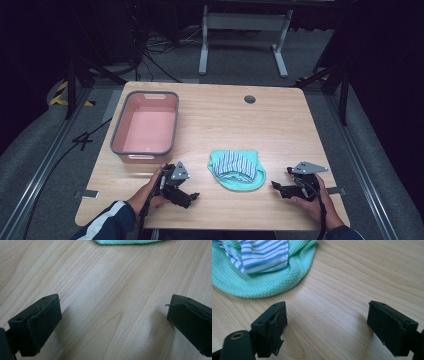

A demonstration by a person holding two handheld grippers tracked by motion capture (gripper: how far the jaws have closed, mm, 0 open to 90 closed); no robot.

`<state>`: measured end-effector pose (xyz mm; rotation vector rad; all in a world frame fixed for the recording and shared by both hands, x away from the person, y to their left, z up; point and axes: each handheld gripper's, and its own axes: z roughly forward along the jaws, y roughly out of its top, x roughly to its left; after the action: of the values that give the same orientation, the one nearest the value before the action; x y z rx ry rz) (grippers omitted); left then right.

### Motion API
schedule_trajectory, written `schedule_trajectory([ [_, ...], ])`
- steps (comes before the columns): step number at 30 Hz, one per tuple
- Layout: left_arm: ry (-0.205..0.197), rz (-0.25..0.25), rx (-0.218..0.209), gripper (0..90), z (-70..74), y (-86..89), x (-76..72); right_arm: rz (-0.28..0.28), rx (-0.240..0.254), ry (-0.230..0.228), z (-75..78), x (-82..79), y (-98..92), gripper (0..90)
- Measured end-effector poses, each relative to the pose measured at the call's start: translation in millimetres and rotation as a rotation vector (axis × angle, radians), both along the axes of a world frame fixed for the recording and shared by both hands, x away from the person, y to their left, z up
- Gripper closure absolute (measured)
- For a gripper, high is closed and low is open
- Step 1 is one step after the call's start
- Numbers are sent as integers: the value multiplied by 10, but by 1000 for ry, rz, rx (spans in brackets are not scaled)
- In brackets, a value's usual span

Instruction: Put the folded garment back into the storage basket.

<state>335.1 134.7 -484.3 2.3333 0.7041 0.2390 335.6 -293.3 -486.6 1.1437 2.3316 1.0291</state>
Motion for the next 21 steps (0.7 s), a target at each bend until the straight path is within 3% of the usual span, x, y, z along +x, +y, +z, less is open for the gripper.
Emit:
schedule_trajectory([
  [13,-2,-22,2,0,2,21,3,-3,-1,0,0,-2,0,164],
  [16,-28,-51,4,34,13,32,-29,-13,-2,-1,1,-7,0,160],
  [21,-12,-93,18,61,41,-1,-8,-14,-5,0,0,-7,-14,153],
])
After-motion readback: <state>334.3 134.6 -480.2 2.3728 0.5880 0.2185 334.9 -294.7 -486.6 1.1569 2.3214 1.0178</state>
